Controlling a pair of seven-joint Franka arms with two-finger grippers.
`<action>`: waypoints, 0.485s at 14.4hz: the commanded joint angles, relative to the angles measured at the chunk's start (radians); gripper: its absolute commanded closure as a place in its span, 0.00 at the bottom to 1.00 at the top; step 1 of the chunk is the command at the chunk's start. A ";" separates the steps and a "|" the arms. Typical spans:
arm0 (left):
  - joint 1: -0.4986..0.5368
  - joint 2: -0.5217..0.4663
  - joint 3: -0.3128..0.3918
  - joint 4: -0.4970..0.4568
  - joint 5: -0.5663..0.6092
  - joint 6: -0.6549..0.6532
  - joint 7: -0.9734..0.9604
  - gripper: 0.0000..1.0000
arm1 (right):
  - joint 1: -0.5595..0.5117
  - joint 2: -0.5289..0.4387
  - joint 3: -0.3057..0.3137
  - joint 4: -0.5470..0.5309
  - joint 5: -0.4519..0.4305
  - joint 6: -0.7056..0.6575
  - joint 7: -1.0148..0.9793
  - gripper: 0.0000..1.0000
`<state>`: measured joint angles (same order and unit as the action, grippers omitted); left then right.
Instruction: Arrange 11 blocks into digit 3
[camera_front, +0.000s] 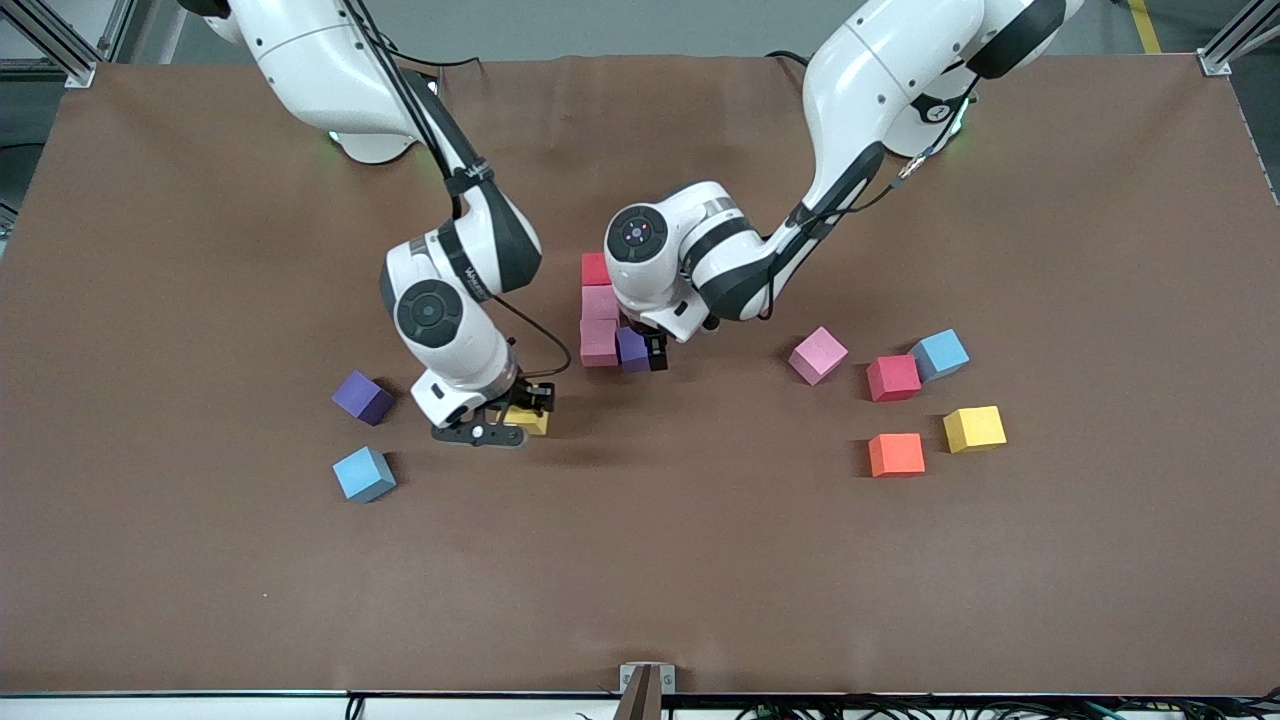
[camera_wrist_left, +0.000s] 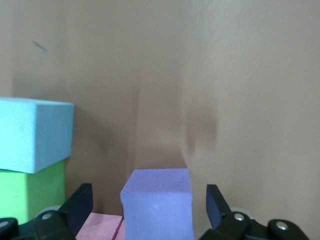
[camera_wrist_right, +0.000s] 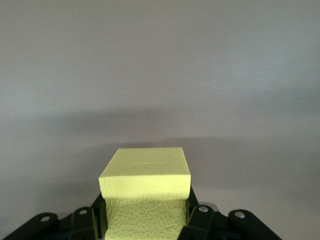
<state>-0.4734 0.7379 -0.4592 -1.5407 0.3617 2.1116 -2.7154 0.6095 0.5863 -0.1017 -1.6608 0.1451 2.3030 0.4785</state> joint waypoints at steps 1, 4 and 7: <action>0.031 -0.067 -0.001 -0.022 -0.007 -0.073 0.034 0.00 | 0.055 0.072 -0.006 0.108 0.014 -0.008 -0.061 1.00; 0.134 -0.133 -0.021 -0.096 -0.046 -0.094 0.156 0.00 | 0.097 0.124 -0.006 0.173 0.014 -0.011 -0.031 1.00; 0.272 -0.173 -0.068 -0.194 -0.043 -0.076 0.302 0.00 | 0.144 0.185 -0.007 0.249 0.010 -0.029 0.057 1.00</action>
<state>-0.2884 0.6239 -0.4902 -1.6300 0.3405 2.0144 -2.4964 0.7230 0.7133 -0.1001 -1.4969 0.1453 2.3014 0.4872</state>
